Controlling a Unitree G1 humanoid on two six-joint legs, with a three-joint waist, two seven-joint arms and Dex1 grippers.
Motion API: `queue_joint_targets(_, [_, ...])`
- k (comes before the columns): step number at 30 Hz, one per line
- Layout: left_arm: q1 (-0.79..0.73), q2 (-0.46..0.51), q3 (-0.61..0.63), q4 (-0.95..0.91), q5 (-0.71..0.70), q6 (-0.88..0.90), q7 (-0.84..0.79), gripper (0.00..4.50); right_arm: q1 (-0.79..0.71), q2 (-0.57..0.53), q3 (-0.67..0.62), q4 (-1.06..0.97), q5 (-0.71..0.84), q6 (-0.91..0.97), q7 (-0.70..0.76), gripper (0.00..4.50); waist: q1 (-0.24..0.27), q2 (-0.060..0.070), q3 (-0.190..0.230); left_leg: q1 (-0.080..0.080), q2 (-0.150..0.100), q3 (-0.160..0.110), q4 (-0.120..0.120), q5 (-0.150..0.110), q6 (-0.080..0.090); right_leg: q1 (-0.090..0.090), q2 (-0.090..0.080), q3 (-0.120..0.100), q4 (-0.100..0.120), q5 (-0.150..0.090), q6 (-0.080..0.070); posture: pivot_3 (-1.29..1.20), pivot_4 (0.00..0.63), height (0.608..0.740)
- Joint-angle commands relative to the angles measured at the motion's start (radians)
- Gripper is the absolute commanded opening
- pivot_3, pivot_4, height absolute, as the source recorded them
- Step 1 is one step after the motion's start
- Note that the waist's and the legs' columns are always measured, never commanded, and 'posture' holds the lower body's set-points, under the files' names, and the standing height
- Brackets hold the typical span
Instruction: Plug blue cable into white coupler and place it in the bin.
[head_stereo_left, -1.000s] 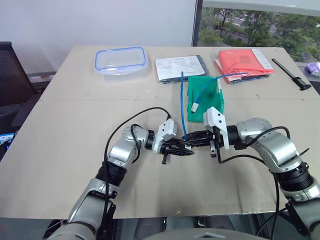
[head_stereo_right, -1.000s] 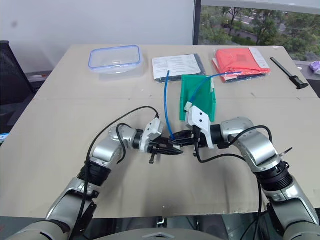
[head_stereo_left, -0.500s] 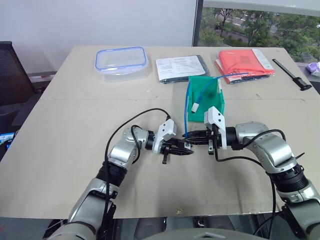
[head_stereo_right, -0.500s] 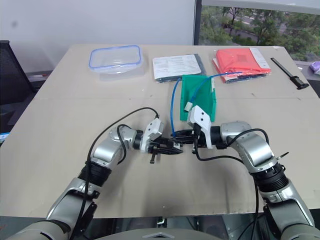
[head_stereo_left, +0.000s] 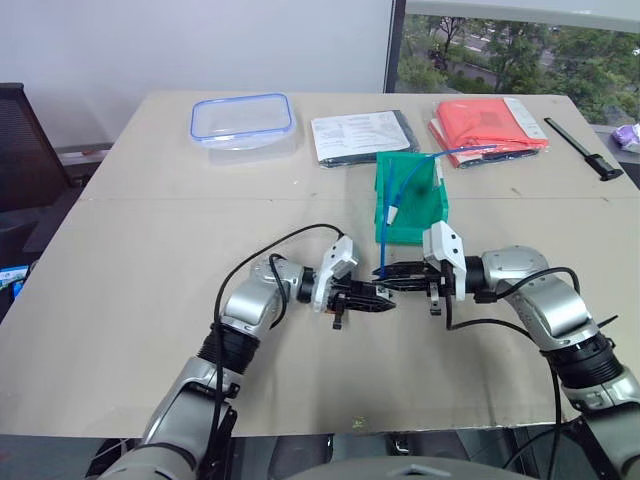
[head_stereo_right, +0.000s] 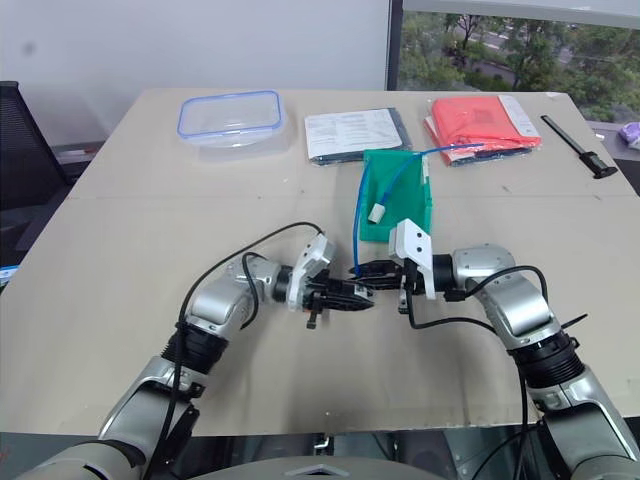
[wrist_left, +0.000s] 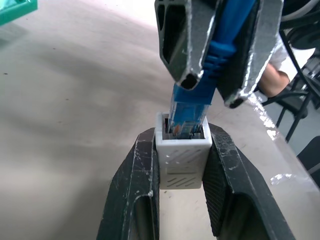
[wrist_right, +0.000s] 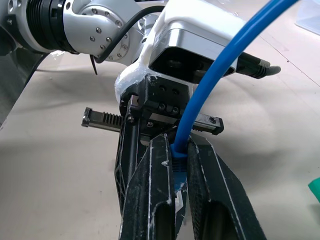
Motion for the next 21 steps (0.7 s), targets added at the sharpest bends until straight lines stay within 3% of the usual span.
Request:
queue_joint_targets(1, [-0.133, -0.02, 0.161, -0.195, -0.161, -0.061, -0.011, 0.57, 0.091, -0.05, 0.172, 0.121, -0.1, 0.106, 0.077, 0.0, 0.0, 0.0, 0.0, 0.0, 0.0, 0.0, 0.0, 0.0, 0.0, 0.0, 0.0, 0.0, 0.0, 0.0, 0.0, 0.0, 0.15, 0.737])
queue_joint_targets(11, [-0.168, -0.033, 0.161, -0.191, -0.13, -0.147, 0.011, 0.57, 0.119, -0.071, 0.187, 0.136, -0.083, 0.185, 0.07, 0.0, 0.0, 0.0, 0.0, 0.0, 0.0, 0.0, 0.0, 0.0, 0.0, 0.0, 0.0, 0.0, 0.0, 0.0, 0.0, 0.0, 0.15, 0.737])
queue_joint_targets(21, [-0.098, 0.019, 0.073, -0.154, -0.05, -0.194, -0.012, 0.57, -0.015, 0.001, -0.011, 0.015, 0.066, 0.178, 0.011, 0.0, 0.0, 0.0, 0.0, 0.0, 0.0, 0.0, 0.0, 0.0, 0.0, 0.0, 0.0, 0.0, 0.0, 0.0, 0.0, 0.0, 0.15, 0.737])
